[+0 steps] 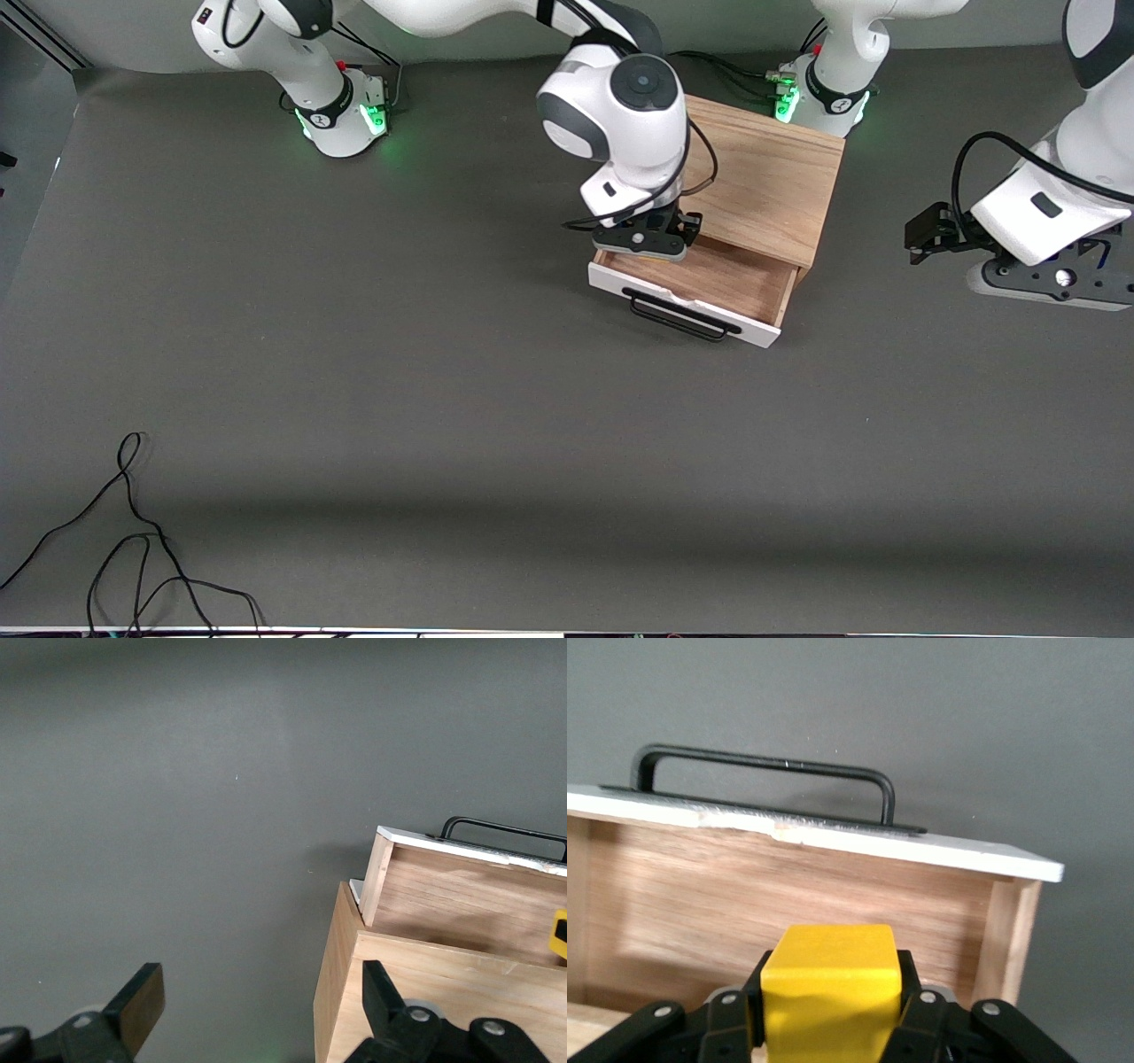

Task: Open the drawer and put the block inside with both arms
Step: 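Carry the yellow cube with the right gripper over the open drawer, then open the right gripper to drop the cube into the drawer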

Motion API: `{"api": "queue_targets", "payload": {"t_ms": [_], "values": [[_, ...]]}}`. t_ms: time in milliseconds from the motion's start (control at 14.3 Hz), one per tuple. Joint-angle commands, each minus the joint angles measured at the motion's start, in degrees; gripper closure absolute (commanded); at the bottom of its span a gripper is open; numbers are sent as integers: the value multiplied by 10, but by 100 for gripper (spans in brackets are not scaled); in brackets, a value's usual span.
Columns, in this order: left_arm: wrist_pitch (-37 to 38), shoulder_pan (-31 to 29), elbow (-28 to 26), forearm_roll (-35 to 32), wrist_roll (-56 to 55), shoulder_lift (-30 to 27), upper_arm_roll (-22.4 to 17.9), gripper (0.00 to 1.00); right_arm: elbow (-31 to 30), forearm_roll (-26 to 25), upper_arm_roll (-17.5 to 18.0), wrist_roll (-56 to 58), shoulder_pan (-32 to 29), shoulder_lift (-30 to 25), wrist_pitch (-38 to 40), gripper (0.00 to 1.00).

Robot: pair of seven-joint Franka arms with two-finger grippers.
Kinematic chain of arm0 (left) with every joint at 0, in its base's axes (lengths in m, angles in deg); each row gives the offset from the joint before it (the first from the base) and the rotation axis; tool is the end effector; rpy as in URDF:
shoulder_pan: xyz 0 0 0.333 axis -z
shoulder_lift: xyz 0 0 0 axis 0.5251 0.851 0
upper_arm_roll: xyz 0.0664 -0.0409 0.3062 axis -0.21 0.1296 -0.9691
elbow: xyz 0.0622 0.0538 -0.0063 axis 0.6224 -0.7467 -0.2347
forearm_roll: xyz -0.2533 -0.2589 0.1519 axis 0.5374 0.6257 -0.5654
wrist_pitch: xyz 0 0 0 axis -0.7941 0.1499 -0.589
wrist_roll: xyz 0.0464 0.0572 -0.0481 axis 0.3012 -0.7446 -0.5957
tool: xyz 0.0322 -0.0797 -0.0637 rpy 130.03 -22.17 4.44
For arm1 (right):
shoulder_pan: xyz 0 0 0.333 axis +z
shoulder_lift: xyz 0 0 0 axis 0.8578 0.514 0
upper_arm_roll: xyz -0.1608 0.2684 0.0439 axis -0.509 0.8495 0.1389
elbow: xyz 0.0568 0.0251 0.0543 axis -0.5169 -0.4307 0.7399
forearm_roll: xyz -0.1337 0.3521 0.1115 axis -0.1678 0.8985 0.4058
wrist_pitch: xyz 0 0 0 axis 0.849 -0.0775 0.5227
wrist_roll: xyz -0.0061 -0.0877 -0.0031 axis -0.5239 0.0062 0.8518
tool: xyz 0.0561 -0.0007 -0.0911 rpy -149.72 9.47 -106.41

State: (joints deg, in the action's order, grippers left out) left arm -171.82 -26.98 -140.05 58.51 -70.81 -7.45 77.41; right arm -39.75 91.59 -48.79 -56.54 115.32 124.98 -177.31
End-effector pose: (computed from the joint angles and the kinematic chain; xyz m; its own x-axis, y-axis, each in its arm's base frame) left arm 0.5729 -0.0908 0.6201 0.9829 -0.1688 -0.0736 -0.1727 -0.9836 -0.0514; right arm 0.4256 0.6349 0.3704 0.9614 -0.2750 -0.0058 -0.2741 -0.9562 -0.1023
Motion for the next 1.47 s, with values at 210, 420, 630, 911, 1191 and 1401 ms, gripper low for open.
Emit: {"api": "queue_targets", "payload": {"t_ms": [210,420,630,911,1191,1401], "values": [[4,-14,-20,1,14,-35,5,1,27,-10,-8,-16,10,24,5,100],[-16,-18,-58,3,14,-57,3,1,24,-27,-8,-16,10,40,5,100],[-15,-36,-62,7,14,-49,4,1,25,-27,-8,-15,10,52,-1,95],[-16,-37,-58,8,14,-43,2,1,24,-27,-9,-15,10,52,-6,51],[-19,-38,-58,8,13,-39,2,1,25,-45,-9,-23,13,49,-2,0],[-19,-38,-58,8,14,-39,2,1,31,-44,-10,-23,12,34,12,0]]}}
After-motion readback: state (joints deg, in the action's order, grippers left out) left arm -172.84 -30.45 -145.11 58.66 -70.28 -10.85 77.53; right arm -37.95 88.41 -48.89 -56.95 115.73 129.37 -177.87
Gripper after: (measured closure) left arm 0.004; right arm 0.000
